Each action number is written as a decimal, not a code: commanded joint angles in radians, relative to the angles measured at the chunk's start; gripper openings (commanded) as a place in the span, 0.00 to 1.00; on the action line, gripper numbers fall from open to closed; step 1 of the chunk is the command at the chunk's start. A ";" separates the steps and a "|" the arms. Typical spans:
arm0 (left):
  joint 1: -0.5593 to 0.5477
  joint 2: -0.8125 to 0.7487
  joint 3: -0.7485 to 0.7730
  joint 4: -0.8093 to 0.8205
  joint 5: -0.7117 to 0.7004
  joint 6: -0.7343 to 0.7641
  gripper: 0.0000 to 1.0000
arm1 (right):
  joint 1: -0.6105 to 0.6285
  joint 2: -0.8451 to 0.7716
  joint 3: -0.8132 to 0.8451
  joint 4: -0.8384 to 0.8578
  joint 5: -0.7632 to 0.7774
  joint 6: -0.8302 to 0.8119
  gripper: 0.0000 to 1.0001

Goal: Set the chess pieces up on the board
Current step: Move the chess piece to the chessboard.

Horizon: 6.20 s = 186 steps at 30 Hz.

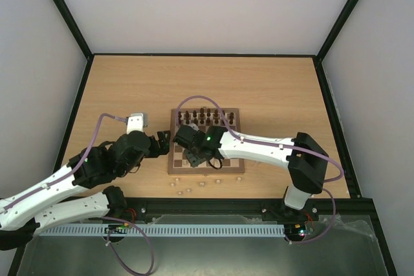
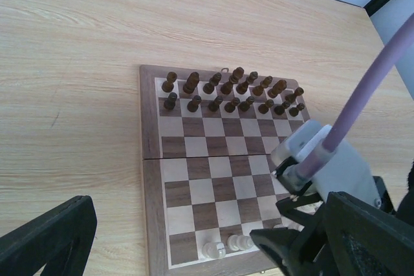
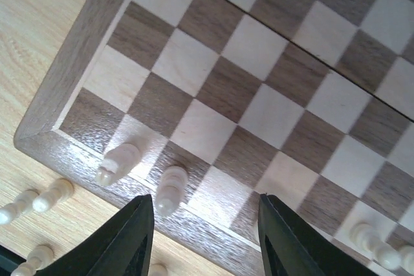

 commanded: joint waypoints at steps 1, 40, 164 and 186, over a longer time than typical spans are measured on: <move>0.009 0.006 -0.007 0.021 0.003 0.018 0.99 | -0.022 -0.044 -0.026 -0.104 0.052 0.027 0.45; 0.073 0.065 -0.043 0.100 0.080 0.068 0.99 | -0.045 -0.032 -0.108 -0.133 -0.017 0.004 0.24; 0.163 0.105 -0.072 0.177 0.187 0.132 0.99 | -0.127 -0.179 -0.244 -0.084 -0.070 0.001 0.35; 0.168 0.104 -0.078 0.178 0.182 0.133 0.99 | -0.123 -0.164 -0.176 -0.076 -0.125 -0.032 0.14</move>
